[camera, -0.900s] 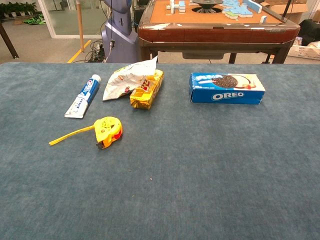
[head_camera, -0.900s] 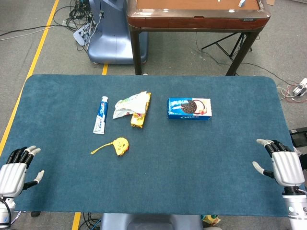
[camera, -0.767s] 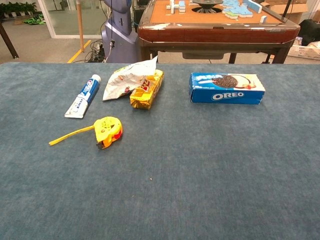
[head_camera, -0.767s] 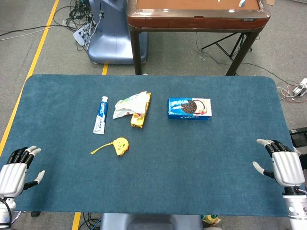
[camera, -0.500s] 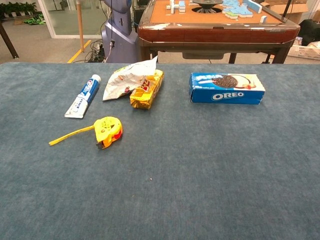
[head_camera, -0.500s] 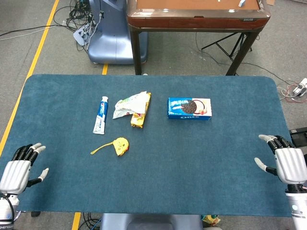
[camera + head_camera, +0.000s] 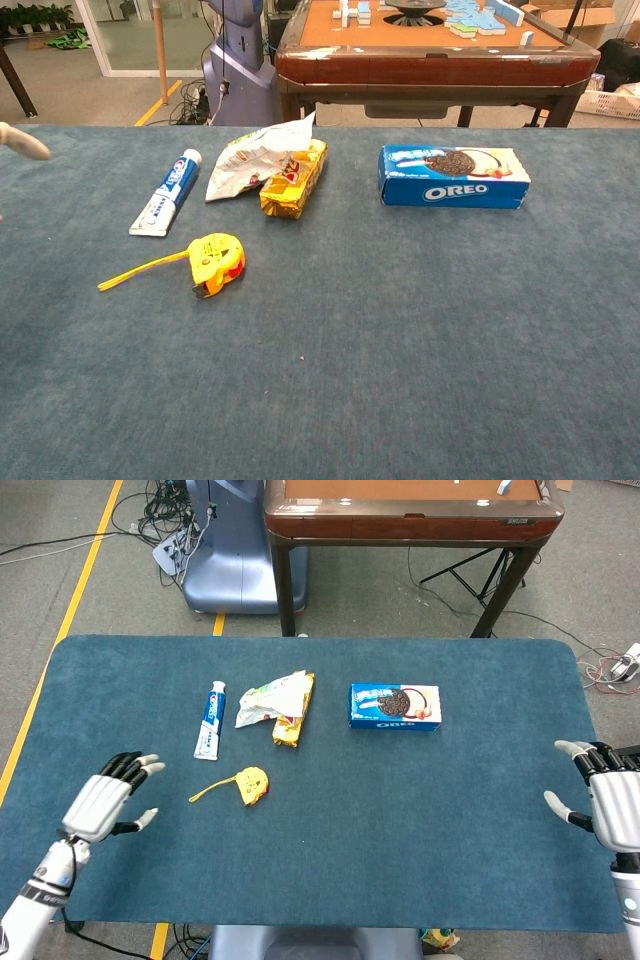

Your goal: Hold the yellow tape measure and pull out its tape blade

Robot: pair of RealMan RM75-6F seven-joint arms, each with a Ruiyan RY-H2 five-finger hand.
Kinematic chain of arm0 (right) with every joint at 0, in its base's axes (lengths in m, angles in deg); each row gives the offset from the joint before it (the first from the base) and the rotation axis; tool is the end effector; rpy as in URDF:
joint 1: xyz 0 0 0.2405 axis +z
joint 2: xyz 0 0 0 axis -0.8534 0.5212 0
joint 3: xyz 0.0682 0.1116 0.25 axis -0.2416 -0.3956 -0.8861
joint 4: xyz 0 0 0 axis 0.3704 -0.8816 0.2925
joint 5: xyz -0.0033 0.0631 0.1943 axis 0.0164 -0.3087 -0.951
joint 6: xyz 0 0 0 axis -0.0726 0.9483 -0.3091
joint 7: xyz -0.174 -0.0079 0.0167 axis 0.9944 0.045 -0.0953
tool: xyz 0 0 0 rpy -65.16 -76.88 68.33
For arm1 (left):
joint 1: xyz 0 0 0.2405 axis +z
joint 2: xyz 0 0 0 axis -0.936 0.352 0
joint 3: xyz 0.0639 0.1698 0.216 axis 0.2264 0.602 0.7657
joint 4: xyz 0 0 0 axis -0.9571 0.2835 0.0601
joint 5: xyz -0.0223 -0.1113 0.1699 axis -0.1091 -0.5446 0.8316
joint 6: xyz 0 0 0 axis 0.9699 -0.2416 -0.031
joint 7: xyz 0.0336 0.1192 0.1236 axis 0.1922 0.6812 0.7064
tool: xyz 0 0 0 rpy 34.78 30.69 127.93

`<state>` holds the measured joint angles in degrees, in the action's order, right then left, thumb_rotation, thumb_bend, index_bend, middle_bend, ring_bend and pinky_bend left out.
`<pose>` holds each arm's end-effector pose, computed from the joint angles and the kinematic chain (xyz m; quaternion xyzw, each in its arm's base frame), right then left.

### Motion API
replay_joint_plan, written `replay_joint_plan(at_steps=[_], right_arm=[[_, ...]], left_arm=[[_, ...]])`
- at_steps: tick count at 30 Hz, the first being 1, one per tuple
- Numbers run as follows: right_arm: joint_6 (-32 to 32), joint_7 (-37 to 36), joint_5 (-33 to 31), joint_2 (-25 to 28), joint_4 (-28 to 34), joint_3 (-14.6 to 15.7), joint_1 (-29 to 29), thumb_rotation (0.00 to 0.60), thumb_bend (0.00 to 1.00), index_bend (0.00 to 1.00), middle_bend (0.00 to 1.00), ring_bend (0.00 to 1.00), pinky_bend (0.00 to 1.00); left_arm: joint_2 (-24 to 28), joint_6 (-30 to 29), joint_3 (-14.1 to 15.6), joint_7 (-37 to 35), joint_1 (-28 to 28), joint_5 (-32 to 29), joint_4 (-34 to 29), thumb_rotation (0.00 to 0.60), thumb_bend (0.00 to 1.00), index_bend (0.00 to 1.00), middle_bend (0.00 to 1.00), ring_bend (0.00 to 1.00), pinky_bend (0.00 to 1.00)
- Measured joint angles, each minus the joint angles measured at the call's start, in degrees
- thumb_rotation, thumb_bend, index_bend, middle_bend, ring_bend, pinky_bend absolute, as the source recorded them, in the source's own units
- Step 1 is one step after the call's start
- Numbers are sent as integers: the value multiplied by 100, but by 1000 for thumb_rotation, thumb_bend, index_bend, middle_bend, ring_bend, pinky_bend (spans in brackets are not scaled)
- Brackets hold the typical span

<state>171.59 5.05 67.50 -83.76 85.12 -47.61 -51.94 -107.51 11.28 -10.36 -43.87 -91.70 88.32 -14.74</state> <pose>-0.2892 -0.2386 0.2295 0.6035 -0.2879 0.3846 0.6364 -0.2657 0.3085 0.1135 -0.7225 -0.3454 -0.3965 0.4488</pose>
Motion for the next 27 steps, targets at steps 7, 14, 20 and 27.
replay_joint_plan(at_steps=[7,14,20,27], right_arm=[[-20,51,-1,6,41,63,-19,600,266,290,344,276,411],[28,43,-23,48,43,91,-70,600,266,290,344,276,411],[47,18,-41,67,36,108,-100,600,265,290,344,276,412],[82,-51,-83,72,-27,123,-148,600,266,290,344,276,411]], left_arm=[[-184,974,-131,-187,-860,54,20,600,283,176,139,18,15],[-546,1858,-275,-300,-1637,-156,75,600,261,211,178,6,0],[-851,2518,-391,-287,-2180,-501,188,600,246,215,178,0,0],[-1192,3266,-482,5,-2733,-1145,496,596,228,224,189,0,0]])
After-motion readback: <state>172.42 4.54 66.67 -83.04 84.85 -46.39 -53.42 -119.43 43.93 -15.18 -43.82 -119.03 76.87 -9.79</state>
